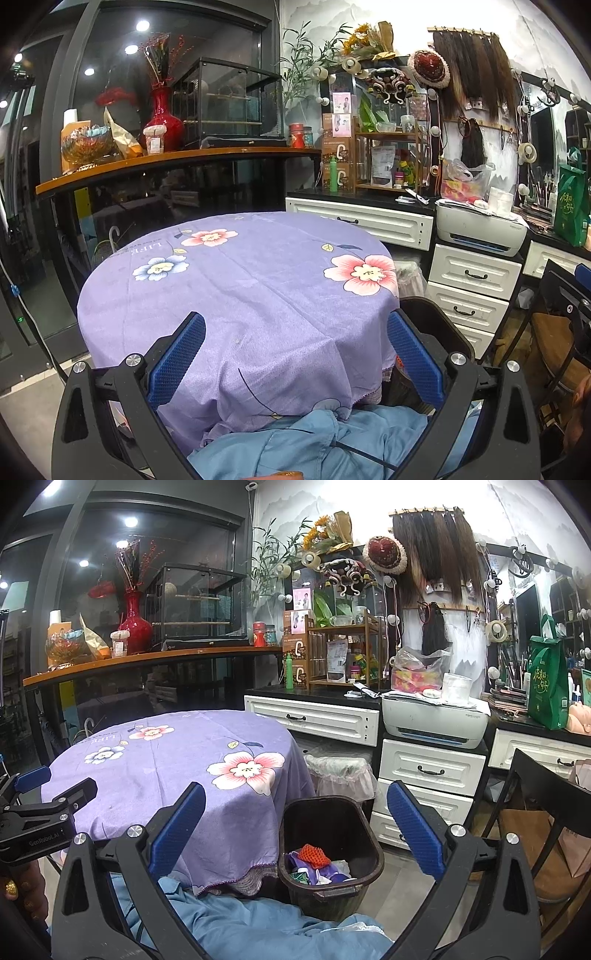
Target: Collect trash
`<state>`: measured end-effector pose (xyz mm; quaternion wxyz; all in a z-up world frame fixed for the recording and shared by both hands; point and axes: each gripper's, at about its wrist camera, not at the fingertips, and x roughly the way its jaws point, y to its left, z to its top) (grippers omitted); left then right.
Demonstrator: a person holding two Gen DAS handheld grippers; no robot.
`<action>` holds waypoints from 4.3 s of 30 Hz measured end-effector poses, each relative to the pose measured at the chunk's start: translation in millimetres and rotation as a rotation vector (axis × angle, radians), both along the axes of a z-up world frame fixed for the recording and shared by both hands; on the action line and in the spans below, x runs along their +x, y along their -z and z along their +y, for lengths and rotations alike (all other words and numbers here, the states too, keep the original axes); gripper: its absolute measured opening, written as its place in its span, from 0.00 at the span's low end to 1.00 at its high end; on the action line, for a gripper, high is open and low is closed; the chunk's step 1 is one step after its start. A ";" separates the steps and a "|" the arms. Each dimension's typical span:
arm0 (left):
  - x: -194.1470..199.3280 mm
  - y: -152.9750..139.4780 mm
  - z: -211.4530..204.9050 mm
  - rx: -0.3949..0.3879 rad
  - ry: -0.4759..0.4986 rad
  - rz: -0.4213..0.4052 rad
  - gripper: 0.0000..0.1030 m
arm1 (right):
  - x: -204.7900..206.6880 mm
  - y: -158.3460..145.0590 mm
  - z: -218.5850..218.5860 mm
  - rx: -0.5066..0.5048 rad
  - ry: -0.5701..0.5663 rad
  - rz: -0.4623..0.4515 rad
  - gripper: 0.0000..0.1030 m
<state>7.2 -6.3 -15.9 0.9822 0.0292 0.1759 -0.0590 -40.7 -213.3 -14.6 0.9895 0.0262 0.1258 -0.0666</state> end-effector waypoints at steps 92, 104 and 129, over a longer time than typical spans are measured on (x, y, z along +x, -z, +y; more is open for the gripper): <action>-0.1 5.7 1.4 0.010 0.011 0.008 0.95 | 2.3 4.4 3.7 0.006 0.000 0.011 0.94; 1.1 9.8 5.8 0.003 0.011 0.019 0.95 | 2.2 5.4 5.4 0.007 0.000 0.011 0.94; 1.0 8.8 5.4 0.003 0.010 0.021 0.95 | 2.6 4.2 6.6 0.006 0.001 0.013 0.94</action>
